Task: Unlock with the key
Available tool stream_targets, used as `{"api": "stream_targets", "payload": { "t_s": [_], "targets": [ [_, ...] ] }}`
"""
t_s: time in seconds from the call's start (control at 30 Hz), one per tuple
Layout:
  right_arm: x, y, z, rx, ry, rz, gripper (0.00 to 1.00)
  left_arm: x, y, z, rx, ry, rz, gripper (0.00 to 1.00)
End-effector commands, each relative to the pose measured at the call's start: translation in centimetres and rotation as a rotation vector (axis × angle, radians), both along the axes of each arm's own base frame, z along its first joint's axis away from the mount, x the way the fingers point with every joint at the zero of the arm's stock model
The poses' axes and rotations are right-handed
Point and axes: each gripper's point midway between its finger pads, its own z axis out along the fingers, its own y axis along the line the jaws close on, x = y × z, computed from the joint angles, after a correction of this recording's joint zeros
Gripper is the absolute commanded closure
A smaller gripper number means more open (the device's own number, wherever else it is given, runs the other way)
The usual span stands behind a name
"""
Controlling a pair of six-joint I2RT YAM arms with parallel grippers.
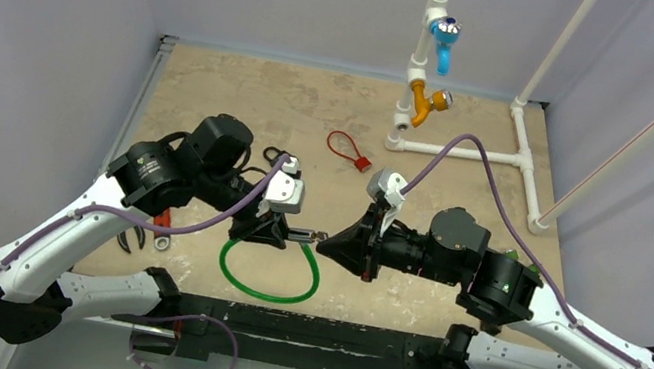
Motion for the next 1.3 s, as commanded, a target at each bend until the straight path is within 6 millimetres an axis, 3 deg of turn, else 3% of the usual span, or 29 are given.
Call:
{"api": "stream_targets", "payload": {
  "t_s": [0.0, 0.13, 0.2, 0.4, 0.53, 0.77, 0.83, 0.9, 1.27],
  "targets": [
    [0.7, -0.2, 2.3, 0.048, -0.046, -0.031, 1.00, -0.4, -0.6, 2.8, -0.088, -0.045, -0.048, 1.00],
    [1.8, -0.8, 2.3, 0.019, -0.068, -0.093, 0.78, -0.6, -0.5, 2.9, -0.088, -0.042, -0.052, 1.00],
    [2.2, -1.3, 2.5, 0.001, -0.083, -0.122, 0.72, -0.6, -0.5, 3.0, -0.091, -0.041, -0.053, 1.00],
    [2.5, -2.2, 3.4, -0.002, -0.111, -0.145, 0.62, -0.7, -0.6, 3.2, -0.094, -0.037, -0.057, 1.00],
    [2.7, -1.6, 2.6, -0.029, -0.107, -0.140, 0.61, -0.8, -0.7, 3.4, -0.104, -0.033, -0.056, 1.00],
    [2.3, -0.9, 2.5, -0.025, -0.109, -0.103, 0.72, -0.8, -0.7, 3.6, -0.107, -0.030, -0.054, 1.00],
    [2.2, -0.8, 2.5, -0.024, -0.108, -0.095, 0.82, -0.7, -0.8, 3.6, -0.109, -0.030, -0.053, 1.00],
    [2.2, -0.6, 2.4, -0.025, -0.105, -0.088, 0.99, -0.7, -0.8, 3.7, -0.111, -0.029, -0.052, 1.00],
    [0.4, 0.8, 1.5, -0.013, -0.070, 0.032, 1.00, -0.6, -0.9, 3.9, -0.118, -0.038, -0.058, 1.00]
  ]
}}
